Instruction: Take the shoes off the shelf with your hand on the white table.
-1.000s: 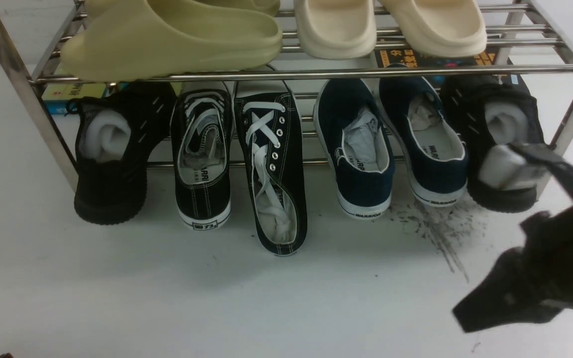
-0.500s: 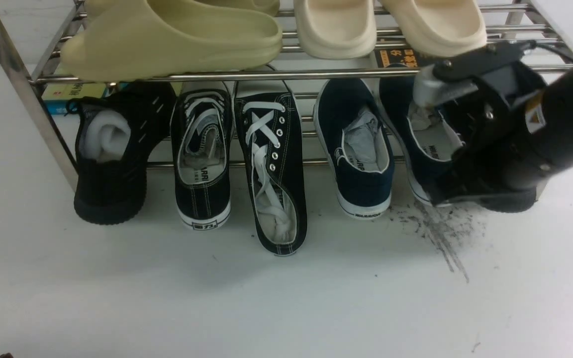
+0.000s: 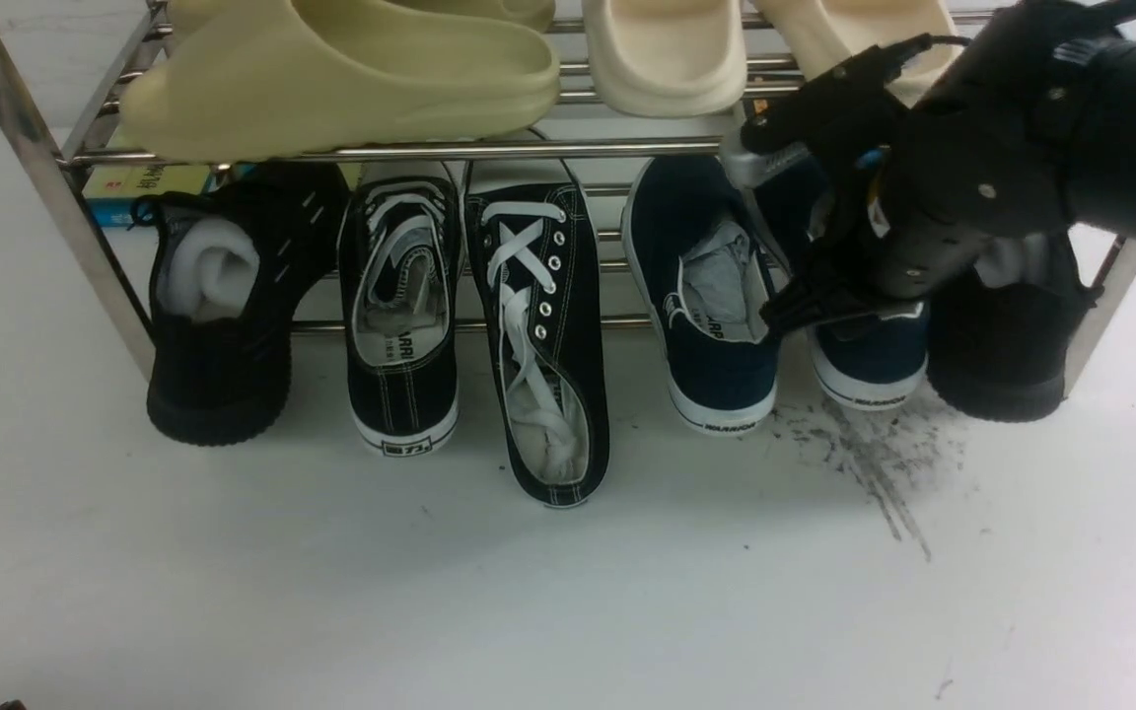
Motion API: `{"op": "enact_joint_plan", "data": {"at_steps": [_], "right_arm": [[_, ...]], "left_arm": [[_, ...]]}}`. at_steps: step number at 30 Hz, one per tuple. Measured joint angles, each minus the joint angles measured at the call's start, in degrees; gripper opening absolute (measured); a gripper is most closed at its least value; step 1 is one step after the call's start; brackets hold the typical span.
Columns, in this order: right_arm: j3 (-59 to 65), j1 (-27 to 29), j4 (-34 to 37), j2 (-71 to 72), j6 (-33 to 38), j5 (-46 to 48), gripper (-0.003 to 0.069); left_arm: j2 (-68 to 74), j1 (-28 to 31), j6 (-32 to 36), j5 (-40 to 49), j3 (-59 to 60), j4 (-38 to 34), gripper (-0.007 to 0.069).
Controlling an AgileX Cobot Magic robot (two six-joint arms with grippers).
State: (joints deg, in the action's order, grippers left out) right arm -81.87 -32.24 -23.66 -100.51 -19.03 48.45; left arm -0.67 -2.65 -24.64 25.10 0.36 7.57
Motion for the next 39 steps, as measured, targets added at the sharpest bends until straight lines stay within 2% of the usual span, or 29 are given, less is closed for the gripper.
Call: {"op": "enact_joint_plan", "data": {"at_steps": [4,7,13,15,19,29,39], "right_arm": [[-0.3,0.0,-2.2,-3.0,-2.6,-0.1,0.0372],[-0.3,-0.1,-3.2,-4.5,-3.2,-0.4,0.0335],[-0.3,-0.4,-3.1,-5.2,-3.6,-0.6,0.0068],[-0.4,-0.4,-3.1,-4.9,-3.6,0.1,0.0029],[-0.9,-0.4,-1.8,-2.3,-3.4,3.6,0.0034],[-2.4,-0.4,10.9,10.6,2.8,14.2,0.0034],[-2.4,-0.4,20.3,22.0,6.3,24.2,0.0034]], "left_arm": [[0.0,0.0,0.0,0.0,0.0,0.0,0.0242],[0.0,0.0,0.0,0.0,0.0,0.0,0.0242],[0.0,0.0,0.0,0.0,0.0,0.0,0.0242],[0.0,0.0,0.0,0.0,0.0,0.0,0.0242],[0.0,0.0,0.0,0.0,0.0,0.0,0.0242],[0.0,0.0,0.0,0.0,0.0,0.0,0.0242],[0.0,0.0,0.0,0.0,0.0,0.0,0.0242]]}}
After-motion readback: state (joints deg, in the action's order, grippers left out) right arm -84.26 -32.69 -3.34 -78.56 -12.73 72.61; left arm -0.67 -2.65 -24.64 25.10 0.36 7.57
